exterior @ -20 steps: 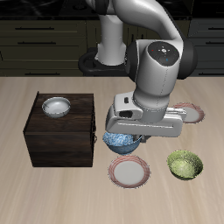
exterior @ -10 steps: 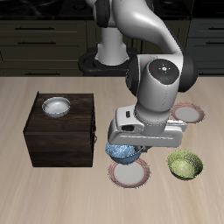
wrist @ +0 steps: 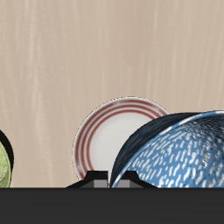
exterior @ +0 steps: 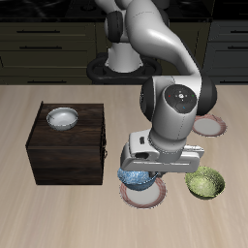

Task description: Place the blue bowl on the plate next to the green bowl

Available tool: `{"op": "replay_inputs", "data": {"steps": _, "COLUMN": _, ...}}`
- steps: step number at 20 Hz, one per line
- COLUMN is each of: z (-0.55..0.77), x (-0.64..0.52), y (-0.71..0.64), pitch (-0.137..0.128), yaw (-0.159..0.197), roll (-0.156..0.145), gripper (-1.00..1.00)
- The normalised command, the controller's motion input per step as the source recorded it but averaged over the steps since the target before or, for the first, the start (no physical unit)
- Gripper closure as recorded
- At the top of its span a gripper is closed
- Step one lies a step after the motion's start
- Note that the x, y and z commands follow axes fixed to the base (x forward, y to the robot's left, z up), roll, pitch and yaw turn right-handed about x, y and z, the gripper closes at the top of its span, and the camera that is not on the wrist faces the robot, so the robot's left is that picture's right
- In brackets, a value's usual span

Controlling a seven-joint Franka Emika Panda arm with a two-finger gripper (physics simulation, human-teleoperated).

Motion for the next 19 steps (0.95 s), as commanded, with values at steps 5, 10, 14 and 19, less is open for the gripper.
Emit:
{"op": "replay_inputs", "data": {"steps": 5, "z": 0.0, "x": -0.07, "y": -0.05, "pitch": -0.008, "yaw": 0.012, "roll": -0.05, "gripper": -1.0}}
{"op": "replay_inputs", "data": {"steps": 10, "z": -0.07, "x": -0.05, "y": 0.03, "pitch": 0.021, "yaw": 0.0, "roll": 0.035, "gripper": -1.0}}
{"op": "replay_inputs", "data": {"steps": 14, "z": 0.03, "x": 0.0, "y": 0.0, "pitch": -0.005, "yaw": 0.001, "roll": 0.007, "gripper": -1.0}}
{"op": "replay_inputs", "data": {"steps": 19, "z": 0.16, "x": -0.11, "y": 0.01, "pitch": -0.032, "yaw": -0.001, "roll": 0.01, "gripper": -1.0}}
